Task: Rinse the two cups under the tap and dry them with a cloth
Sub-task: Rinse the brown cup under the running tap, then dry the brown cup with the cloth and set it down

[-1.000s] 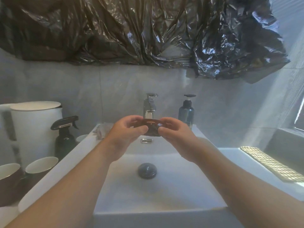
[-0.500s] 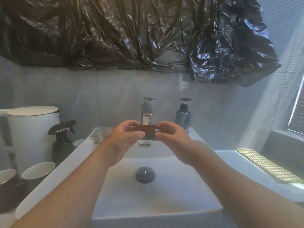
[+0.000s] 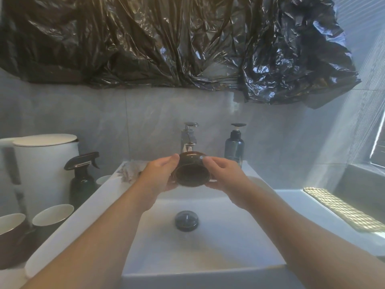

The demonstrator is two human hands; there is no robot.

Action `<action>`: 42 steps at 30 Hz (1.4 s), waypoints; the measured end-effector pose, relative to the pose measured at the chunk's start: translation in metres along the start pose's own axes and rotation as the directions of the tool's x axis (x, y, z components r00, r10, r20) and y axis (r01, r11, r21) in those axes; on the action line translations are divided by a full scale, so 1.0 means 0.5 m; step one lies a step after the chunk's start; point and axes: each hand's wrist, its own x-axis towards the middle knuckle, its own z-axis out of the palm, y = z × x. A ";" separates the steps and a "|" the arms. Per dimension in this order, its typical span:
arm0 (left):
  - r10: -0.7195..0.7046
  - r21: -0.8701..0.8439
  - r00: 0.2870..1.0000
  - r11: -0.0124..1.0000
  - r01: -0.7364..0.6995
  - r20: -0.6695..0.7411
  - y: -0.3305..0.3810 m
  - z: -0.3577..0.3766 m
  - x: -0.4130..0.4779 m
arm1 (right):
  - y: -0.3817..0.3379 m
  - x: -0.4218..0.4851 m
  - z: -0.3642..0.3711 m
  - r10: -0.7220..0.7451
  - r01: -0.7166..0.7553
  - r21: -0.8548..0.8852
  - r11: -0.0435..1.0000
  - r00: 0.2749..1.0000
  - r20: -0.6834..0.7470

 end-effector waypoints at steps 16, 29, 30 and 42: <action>-0.271 -0.272 0.902 0.945 0.183 -0.335 0.046 -0.150 -0.118 | -0.102 -0.015 0.181 0.408 -0.397 -0.100 0.912 0.901 0.150; -0.245 -0.601 0.881 0.797 -0.055 -0.406 0.018 -0.255 -0.099 | 0.053 0.216 0.377 -0.015 0.101 -0.909 0.405 0.994 0.104; -0.249 -0.610 0.884 0.791 -0.050 -0.396 0.016 -0.257 -0.098 | 0.050 0.215 0.379 -0.008 0.073 -0.910 0.408 0.997 0.076; -0.235 -0.578 0.934 0.815 0.039 -0.269 0.039 -0.211 -0.135 | -0.089 0.046 0.178 0.326 -0.245 0.466 0.850 0.940 -0.101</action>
